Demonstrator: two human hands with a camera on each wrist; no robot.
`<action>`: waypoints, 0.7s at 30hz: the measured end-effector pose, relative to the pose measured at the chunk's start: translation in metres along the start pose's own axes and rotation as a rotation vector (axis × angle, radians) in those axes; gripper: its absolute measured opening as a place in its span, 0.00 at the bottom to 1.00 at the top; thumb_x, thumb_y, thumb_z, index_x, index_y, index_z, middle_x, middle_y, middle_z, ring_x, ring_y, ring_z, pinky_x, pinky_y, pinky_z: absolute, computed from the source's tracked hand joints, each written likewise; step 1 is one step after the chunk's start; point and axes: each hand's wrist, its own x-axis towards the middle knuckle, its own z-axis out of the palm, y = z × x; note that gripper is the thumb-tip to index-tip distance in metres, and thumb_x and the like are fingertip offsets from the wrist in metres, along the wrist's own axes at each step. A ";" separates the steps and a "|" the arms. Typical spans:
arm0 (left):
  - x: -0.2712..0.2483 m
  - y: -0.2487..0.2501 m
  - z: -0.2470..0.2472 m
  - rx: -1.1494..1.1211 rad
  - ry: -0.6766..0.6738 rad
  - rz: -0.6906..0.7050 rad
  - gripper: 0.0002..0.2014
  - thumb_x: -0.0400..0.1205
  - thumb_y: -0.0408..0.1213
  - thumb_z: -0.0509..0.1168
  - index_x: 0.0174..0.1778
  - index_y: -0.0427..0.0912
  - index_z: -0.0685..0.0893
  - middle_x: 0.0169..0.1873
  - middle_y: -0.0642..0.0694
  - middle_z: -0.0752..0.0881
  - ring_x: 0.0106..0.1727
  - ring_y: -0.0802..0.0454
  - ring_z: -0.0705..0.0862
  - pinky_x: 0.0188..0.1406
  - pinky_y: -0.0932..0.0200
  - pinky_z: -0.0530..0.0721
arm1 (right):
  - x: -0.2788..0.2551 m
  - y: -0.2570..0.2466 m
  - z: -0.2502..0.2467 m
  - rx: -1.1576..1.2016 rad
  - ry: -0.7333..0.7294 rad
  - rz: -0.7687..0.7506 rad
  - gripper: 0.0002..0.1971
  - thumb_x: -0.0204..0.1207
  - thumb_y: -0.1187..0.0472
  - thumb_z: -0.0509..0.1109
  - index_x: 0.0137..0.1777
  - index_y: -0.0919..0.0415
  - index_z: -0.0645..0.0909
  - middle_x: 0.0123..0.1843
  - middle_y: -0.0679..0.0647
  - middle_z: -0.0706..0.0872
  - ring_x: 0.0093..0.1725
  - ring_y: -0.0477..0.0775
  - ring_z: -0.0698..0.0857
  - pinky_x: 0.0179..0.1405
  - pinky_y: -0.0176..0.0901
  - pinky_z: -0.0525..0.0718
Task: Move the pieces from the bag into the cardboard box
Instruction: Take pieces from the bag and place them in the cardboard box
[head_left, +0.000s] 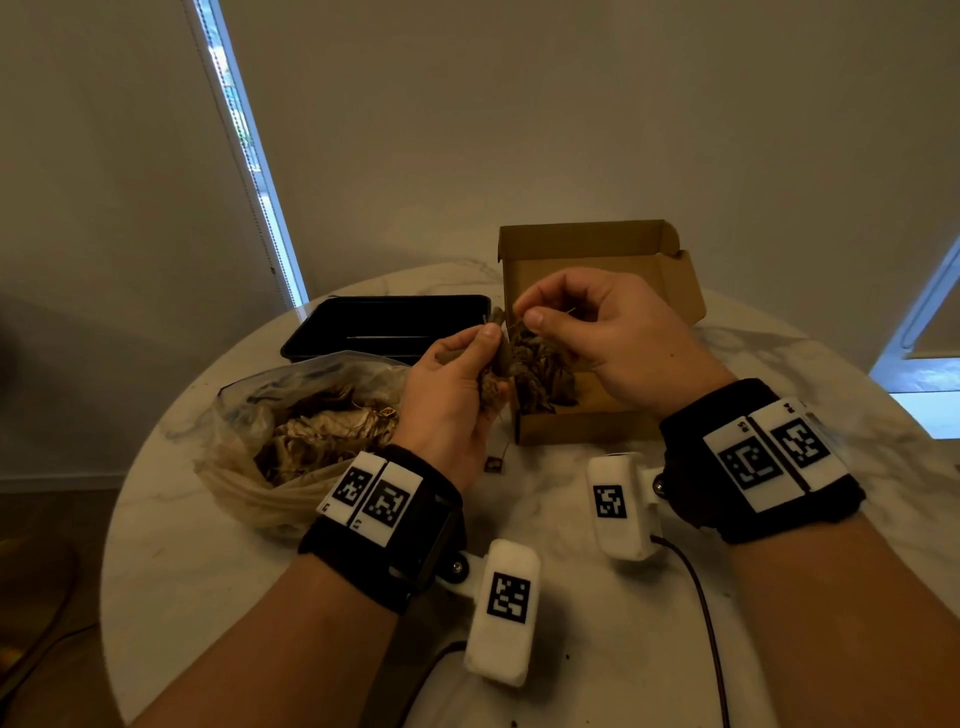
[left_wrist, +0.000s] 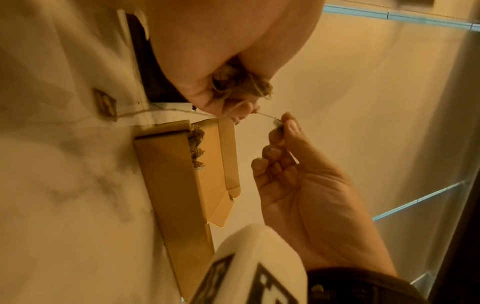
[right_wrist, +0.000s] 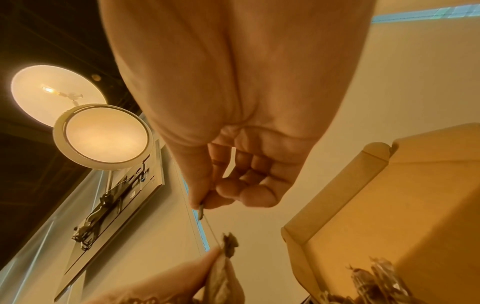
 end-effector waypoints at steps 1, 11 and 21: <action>-0.001 0.000 0.000 0.027 -0.026 -0.005 0.09 0.85 0.33 0.71 0.60 0.38 0.86 0.42 0.45 0.90 0.32 0.59 0.86 0.26 0.67 0.81 | 0.000 -0.001 0.000 0.002 0.003 -0.018 0.05 0.84 0.58 0.72 0.51 0.46 0.88 0.46 0.44 0.90 0.50 0.45 0.88 0.54 0.46 0.87; -0.013 -0.001 0.011 0.194 -0.283 -0.096 0.06 0.84 0.35 0.70 0.55 0.43 0.88 0.48 0.43 0.90 0.42 0.54 0.88 0.26 0.66 0.81 | 0.002 0.013 -0.014 -0.042 0.113 0.108 0.06 0.84 0.59 0.72 0.49 0.47 0.88 0.45 0.43 0.89 0.43 0.33 0.86 0.46 0.37 0.84; -0.011 0.007 0.010 -0.089 -0.204 -0.126 0.13 0.87 0.35 0.67 0.67 0.40 0.83 0.50 0.42 0.89 0.39 0.57 0.88 0.25 0.70 0.81 | 0.000 0.011 -0.011 0.452 0.006 0.421 0.10 0.87 0.63 0.66 0.55 0.57 0.91 0.41 0.48 0.89 0.33 0.44 0.77 0.33 0.39 0.77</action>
